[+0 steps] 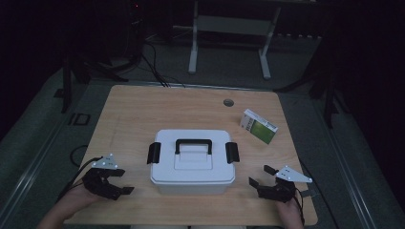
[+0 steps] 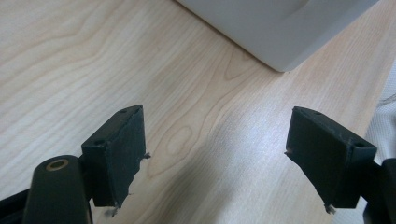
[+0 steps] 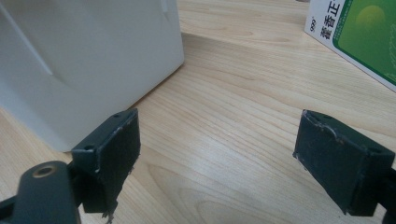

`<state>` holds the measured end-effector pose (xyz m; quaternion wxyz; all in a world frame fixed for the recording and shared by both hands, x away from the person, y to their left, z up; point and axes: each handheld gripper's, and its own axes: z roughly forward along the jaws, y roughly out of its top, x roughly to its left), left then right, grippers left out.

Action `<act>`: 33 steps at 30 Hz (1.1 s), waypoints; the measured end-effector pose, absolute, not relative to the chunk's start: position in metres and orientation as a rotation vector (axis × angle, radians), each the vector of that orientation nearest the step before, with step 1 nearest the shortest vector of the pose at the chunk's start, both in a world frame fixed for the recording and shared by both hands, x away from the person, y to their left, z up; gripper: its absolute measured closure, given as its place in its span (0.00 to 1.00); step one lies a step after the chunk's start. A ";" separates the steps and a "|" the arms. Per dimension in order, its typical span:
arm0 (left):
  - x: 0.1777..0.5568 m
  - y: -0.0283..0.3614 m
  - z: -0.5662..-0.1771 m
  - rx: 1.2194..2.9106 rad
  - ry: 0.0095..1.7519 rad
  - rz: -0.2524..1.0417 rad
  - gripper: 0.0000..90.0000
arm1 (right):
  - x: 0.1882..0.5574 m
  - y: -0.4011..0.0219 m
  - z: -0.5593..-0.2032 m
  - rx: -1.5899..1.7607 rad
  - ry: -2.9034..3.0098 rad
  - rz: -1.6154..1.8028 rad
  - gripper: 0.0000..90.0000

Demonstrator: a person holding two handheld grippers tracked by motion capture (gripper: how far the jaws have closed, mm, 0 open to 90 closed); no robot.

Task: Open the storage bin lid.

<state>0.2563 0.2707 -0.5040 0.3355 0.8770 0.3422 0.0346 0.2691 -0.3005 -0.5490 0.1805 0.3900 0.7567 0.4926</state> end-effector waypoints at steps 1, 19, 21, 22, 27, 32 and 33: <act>0.256 0.271 -0.501 2.293 0.892 0.098 0.22 | 0.269 -0.300 -0.549 1.103 2.138 1.390 0.16; 0.268 0.258 -0.453 2.358 0.779 0.102 0.22 | 0.267 -0.301 -0.549 1.106 2.131 1.399 0.16; 0.269 0.253 -0.447 2.374 0.760 0.108 0.22 | 0.267 -0.301 -0.549 1.104 2.133 1.401 0.16; 0.270 0.250 -0.444 2.378 0.749 0.101 0.22 | 0.268 -0.301 -0.549 1.105 2.133 1.400 0.16; 0.276 0.238 -0.430 2.407 0.699 0.102 0.22 | 0.268 -0.300 -0.550 1.102 2.144 1.398 0.16; 0.280 0.226 -0.415 2.422 0.650 0.114 0.22 | 0.268 -0.300 -0.550 1.103 2.150 1.396 0.16; 0.281 0.224 -0.412 2.417 0.643 0.106 0.22 | 0.268 -0.300 -0.550 1.102 2.151 1.396 0.16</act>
